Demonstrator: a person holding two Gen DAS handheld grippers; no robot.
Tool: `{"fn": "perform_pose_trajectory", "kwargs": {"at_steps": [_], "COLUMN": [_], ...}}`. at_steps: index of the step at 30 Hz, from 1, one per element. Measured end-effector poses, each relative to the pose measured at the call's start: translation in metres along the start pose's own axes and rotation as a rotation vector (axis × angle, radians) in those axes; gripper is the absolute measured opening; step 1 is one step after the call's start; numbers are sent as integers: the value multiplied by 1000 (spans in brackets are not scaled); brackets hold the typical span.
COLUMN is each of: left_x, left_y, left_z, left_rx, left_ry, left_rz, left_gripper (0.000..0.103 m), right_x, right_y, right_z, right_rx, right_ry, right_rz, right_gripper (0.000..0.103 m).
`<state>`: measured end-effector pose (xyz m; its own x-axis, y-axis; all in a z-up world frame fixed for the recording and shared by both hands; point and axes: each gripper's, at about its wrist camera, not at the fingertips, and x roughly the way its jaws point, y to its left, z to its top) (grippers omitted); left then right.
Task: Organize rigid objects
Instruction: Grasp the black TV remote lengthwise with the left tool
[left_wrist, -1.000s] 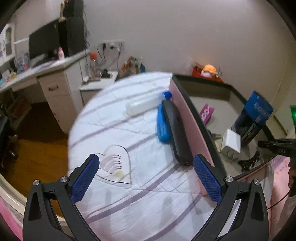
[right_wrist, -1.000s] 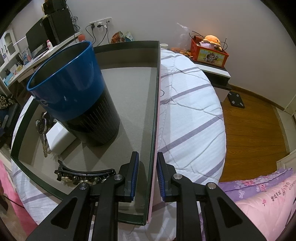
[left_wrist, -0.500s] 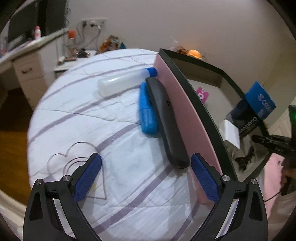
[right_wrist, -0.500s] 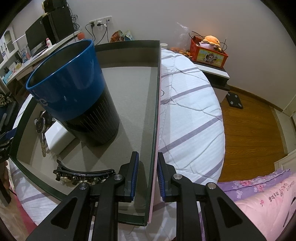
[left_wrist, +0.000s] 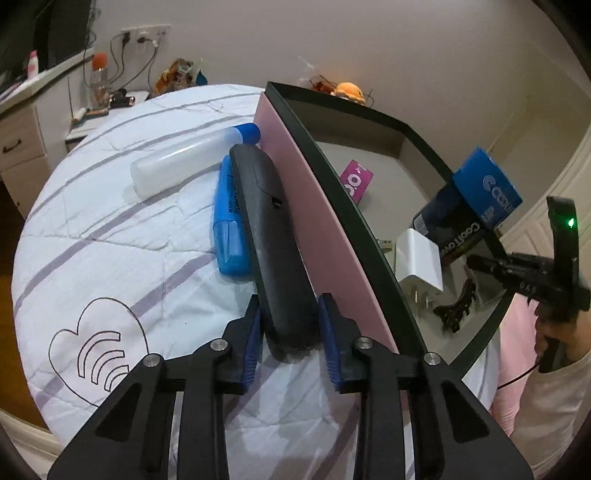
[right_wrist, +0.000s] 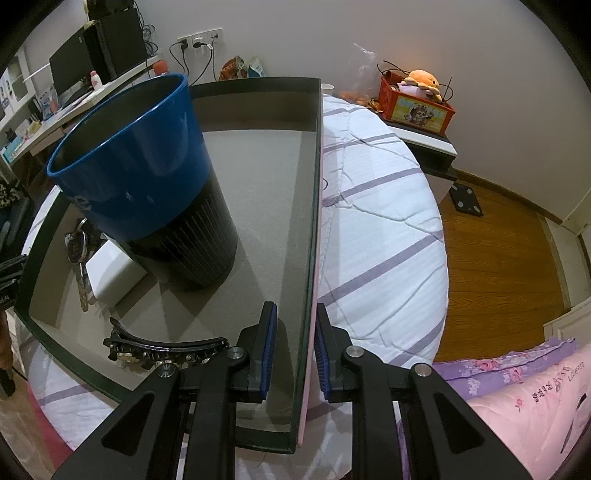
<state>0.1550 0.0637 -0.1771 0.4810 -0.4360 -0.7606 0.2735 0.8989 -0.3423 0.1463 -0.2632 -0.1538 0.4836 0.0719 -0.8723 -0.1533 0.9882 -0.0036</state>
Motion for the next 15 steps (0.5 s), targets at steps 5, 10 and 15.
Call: {"fn": "perform_pose_trajectory", "kwargs": {"at_steps": [5, 10, 15], "left_x": [-4, -13, -32], "left_y": [-2, -1, 8], "left_z": [-2, -10, -30], "left_rx": [-11, -18, -21], "left_ry": [-32, -28, -19], "left_rz": [-3, -5, 4], "left_gripper": [25, 21, 18], "right_x": [1, 1, 1], "right_y": [1, 0, 1], "right_z": [1, 1, 1], "right_rx": [0, 0, 0], "right_ry": [0, 1, 1], "right_rz": [1, -1, -1], "right_gripper": [21, 21, 21]}}
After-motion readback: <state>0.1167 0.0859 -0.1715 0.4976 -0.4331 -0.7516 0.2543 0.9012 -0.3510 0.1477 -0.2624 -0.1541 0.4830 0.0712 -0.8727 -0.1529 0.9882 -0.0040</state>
